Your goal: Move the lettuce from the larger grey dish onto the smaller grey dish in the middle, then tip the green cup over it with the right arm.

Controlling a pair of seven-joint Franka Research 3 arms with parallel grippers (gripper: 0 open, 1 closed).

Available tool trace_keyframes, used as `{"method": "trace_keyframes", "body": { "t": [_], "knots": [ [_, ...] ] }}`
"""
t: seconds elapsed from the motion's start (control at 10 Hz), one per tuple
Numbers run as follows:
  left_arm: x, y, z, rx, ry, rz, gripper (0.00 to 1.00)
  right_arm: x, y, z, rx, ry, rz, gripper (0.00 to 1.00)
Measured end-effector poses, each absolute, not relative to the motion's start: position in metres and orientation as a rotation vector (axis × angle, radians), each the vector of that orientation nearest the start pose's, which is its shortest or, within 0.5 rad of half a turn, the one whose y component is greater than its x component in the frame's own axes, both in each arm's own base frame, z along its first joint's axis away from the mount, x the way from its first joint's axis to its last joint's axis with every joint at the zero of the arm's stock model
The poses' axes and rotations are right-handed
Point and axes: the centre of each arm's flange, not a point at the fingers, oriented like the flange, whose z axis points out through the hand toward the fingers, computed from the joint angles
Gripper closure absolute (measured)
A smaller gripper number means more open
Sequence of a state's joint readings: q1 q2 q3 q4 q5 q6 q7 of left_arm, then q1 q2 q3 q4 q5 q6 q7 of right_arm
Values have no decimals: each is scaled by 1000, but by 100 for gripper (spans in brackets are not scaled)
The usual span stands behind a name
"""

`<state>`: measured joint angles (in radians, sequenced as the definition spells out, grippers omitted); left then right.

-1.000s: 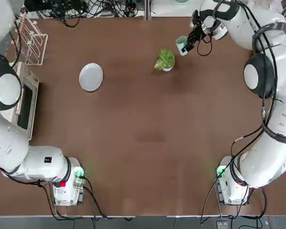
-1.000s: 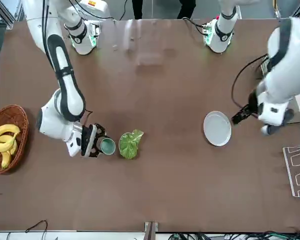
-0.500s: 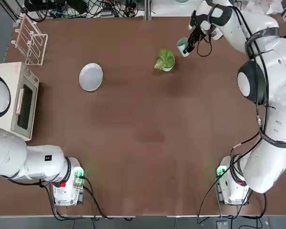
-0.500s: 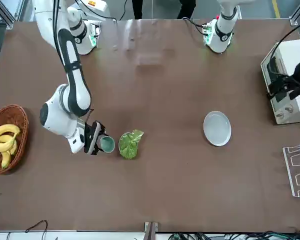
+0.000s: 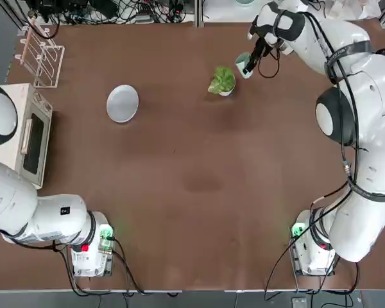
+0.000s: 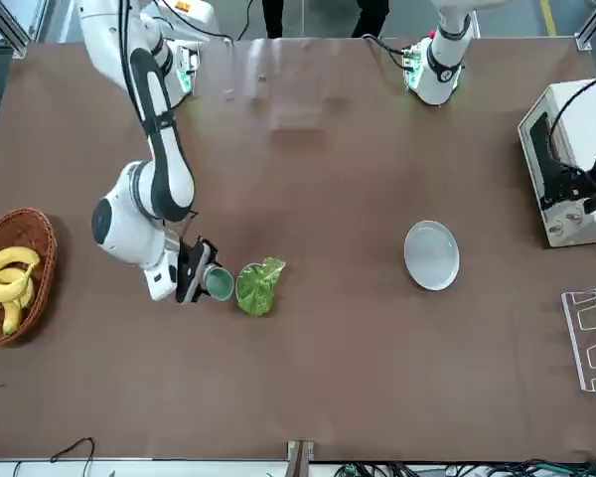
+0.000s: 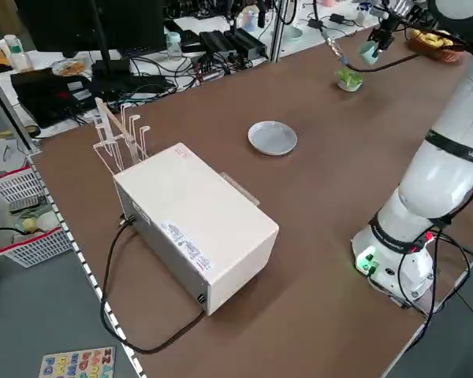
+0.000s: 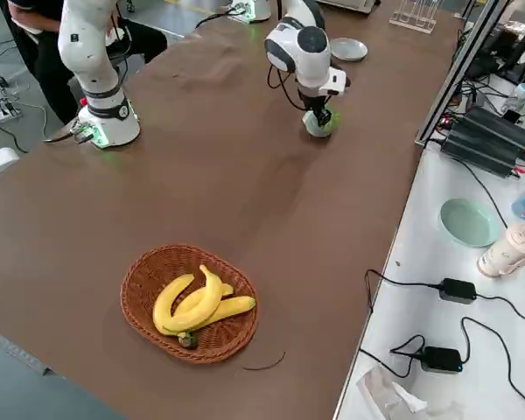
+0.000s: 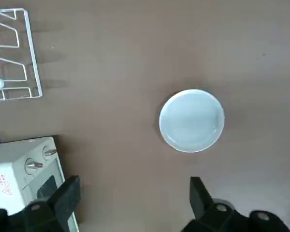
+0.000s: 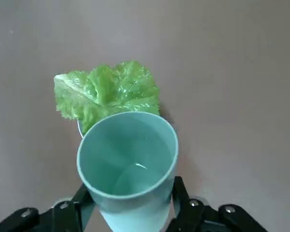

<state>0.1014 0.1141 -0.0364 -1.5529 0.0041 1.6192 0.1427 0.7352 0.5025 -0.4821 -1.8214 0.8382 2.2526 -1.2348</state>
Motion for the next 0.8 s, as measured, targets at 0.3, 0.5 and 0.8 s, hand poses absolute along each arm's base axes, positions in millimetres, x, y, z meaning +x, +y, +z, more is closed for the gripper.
{"method": "trace_keyframes", "body": {
  "t": [0.3, 0.5, 0.8],
  "knots": [
    [588, 39, 566, -3141, 125, 116, 0, 616, 212, 292, -2490, -1169, -229, 32],
    [586, 40, 565, -3142, 121, 141, 0, 615, 219, 290, -2512, -1101, -176, 32],
    [579, 69, 559, -3147, 48, 198, 0, 614, 239, 282, -2546, -969, -63, 32]
  ]
}}
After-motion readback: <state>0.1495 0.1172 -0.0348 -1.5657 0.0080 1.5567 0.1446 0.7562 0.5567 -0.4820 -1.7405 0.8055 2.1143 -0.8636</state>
